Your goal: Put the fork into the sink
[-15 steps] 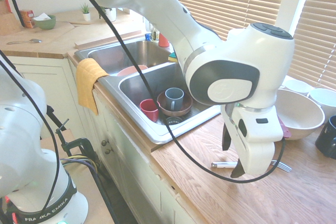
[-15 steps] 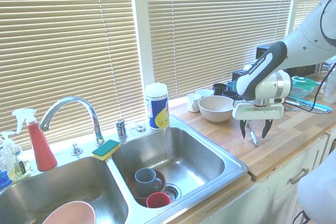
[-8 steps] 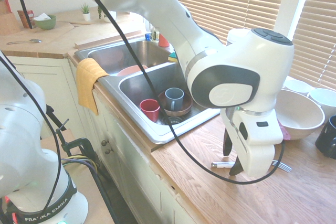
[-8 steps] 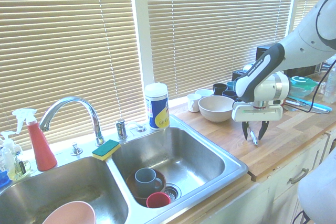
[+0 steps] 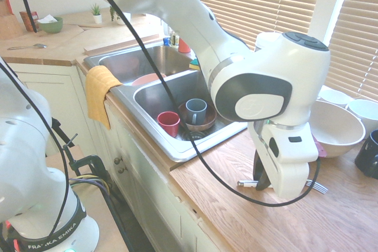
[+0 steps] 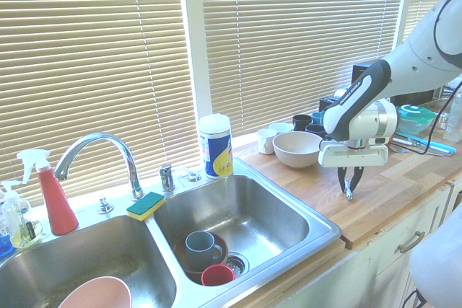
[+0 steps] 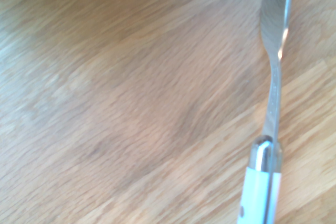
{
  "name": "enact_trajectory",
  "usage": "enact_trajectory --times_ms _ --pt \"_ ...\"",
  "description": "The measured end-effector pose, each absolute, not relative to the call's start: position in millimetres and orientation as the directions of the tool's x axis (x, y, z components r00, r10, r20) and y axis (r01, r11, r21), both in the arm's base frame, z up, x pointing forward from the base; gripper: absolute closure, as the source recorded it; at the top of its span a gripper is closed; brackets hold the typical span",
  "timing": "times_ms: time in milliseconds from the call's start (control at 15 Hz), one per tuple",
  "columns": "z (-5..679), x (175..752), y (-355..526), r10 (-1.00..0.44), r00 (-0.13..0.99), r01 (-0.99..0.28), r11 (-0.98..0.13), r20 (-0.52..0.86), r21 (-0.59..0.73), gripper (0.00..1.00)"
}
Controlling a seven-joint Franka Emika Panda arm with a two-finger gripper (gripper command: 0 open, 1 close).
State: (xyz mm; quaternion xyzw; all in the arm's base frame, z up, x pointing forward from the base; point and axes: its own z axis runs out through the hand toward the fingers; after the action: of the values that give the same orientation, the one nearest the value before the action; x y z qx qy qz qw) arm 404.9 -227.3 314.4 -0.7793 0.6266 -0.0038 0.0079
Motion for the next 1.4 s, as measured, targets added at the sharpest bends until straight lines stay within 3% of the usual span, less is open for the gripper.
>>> enact_trajectory --times_ms 533,800,1000,1133,1400 --pt "321.8 400.2 -235.8 -0.982 0.189 -0.981 -0.189 0.004 -0.034 1.00" --pt "385.5 377.7 -248.5 -0.981 0.190 -0.974 -0.193 0.038 -0.120 1.00" --pt "462.3 373.6 -205.3 -0.945 0.304 -0.929 -0.322 0.122 -0.180 1.00" --pt "500.0 388.4 -132.4 -0.887 0.424 -0.870 -0.455 0.185 -0.187 1.00" --pt "516.4 425.8 28.7 -0.719 0.658 -0.699 -0.693 0.224 -0.176 1.00"
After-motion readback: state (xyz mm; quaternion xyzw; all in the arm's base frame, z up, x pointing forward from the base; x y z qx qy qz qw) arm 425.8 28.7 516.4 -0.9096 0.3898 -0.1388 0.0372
